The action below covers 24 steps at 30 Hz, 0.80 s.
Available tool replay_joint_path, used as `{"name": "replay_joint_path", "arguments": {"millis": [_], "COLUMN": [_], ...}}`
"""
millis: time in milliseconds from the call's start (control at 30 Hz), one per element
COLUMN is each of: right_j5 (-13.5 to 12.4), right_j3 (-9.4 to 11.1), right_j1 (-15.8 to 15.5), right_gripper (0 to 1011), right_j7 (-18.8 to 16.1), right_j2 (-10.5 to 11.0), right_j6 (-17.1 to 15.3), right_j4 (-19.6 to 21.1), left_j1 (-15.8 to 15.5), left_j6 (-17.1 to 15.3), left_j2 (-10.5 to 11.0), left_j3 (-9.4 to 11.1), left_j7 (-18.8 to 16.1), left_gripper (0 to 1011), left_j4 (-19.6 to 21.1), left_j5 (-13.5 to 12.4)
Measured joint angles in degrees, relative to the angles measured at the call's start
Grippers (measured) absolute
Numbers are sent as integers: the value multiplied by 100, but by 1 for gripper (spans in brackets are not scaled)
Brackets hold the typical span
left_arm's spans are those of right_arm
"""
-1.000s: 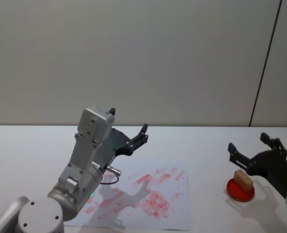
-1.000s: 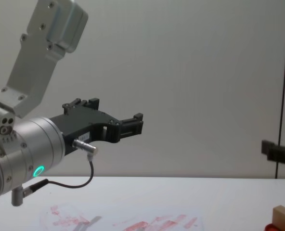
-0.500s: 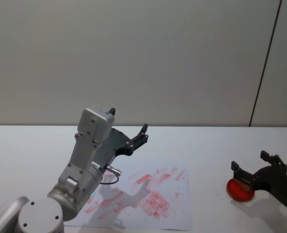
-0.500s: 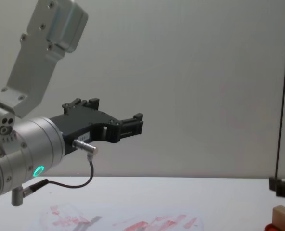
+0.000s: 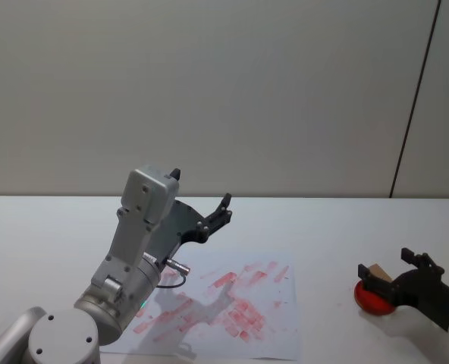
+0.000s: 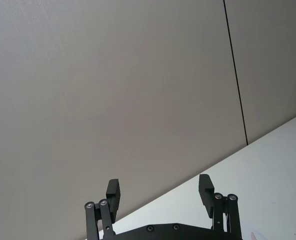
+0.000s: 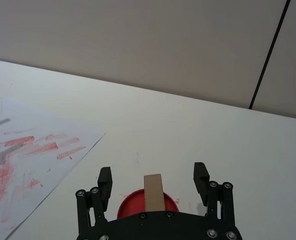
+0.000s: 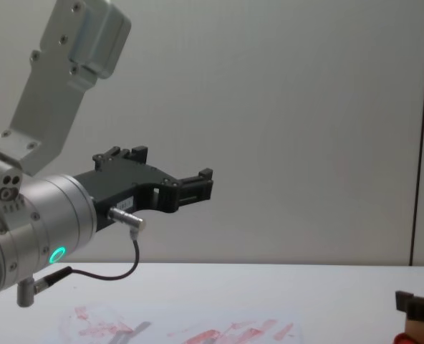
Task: Use the one hand to pick up the stamp and affix it onto the A4 paper.
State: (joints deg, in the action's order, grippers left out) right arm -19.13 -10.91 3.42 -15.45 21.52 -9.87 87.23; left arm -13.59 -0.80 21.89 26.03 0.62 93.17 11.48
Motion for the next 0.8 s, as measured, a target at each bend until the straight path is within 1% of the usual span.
{"name": "replay_joint_path", "arguments": {"millis": [500, 733, 767, 800], "right_j5": [53, 75, 79, 80], "right_j3": [-47, -54, -54, -54], "right_j1": [134, 160, 164, 165], "right_gripper": [998, 842, 791, 771], "right_j7": [-145, -177, -182, -183], "right_j2": [-60, -65, -65, -65], "right_j6": [-113, -154, -162, -165], "right_j4": [-281, -355, -369, -373], "left_j1": [0, 0, 0, 0], "left_j6": [0, 0, 0, 0], "left_j2": [0, 0, 0, 0], "left_j3": [0, 0, 0, 0], "left_j7": [0, 0, 0, 0], "left_gripper": [1003, 1003, 1002, 1002], "left_j4": [0, 0, 0, 0], "left_j5": [0, 0, 0, 0]}}
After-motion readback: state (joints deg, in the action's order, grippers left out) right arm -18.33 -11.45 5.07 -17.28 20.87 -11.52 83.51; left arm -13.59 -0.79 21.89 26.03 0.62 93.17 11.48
